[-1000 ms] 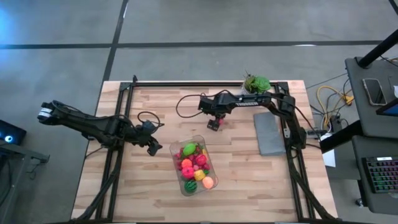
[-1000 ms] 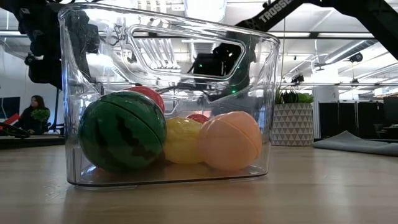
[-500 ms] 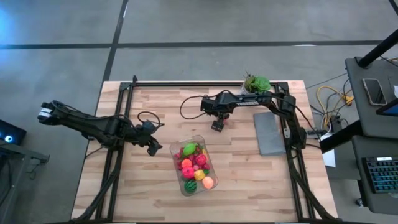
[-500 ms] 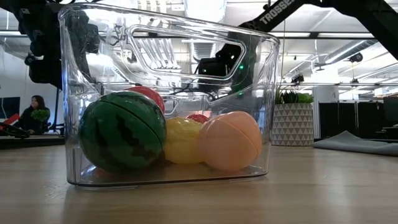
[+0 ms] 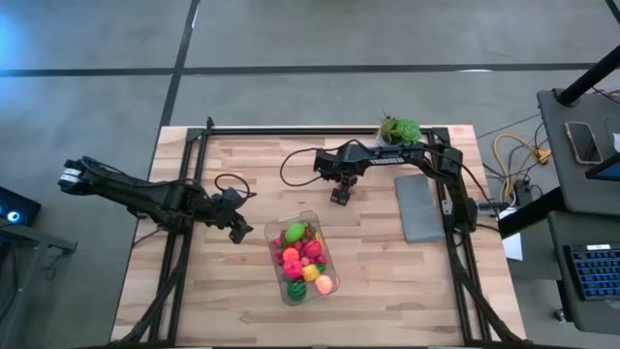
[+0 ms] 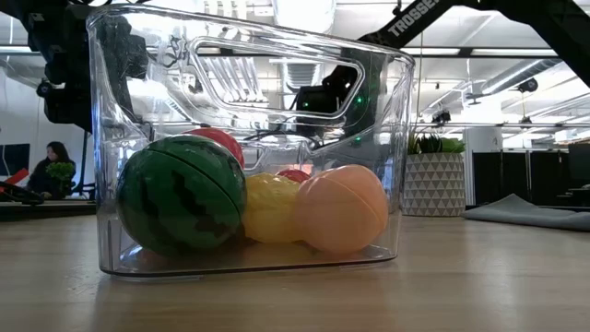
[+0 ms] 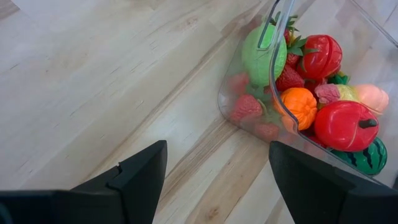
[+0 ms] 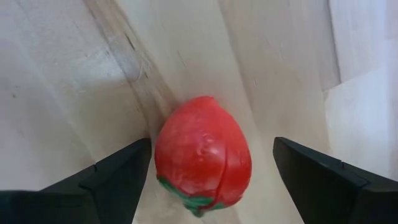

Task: Pick and placing Produce into tupperware
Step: Put the red strawberry into the transparent bin, then return to Home Position

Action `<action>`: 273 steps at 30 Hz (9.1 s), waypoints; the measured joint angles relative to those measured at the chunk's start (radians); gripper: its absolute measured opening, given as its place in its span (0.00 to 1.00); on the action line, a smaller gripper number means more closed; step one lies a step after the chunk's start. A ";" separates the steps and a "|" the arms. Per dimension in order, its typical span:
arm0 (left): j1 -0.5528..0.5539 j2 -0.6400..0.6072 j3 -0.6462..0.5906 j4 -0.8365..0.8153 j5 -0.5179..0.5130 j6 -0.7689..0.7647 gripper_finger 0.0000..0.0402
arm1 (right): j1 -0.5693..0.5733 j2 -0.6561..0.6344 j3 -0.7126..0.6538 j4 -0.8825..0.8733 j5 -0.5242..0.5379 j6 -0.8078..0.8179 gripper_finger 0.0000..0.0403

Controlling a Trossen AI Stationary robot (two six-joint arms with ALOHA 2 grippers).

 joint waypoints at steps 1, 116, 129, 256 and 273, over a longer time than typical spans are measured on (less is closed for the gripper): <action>0.000 0.000 0.000 0.000 0.000 0.000 0.67 | -0.001 0.000 0.000 0.000 -0.014 0.000 0.83; 0.000 0.000 0.003 0.064 -0.052 0.028 0.67 | 0.025 -0.056 -0.023 0.001 -0.118 0.520 0.76; 0.000 0.000 0.003 0.065 -0.052 0.028 0.67 | 0.025 -0.056 -0.023 0.002 -0.113 0.525 0.57; 0.000 -0.848 -0.313 0.506 0.022 0.633 0.67 | 0.141 -1.923 -1.181 0.965 -0.389 0.385 0.73; 0.000 -0.848 -0.578 0.848 -0.105 0.556 0.67 | 0.141 -2.081 -1.469 1.210 -0.627 0.461 0.73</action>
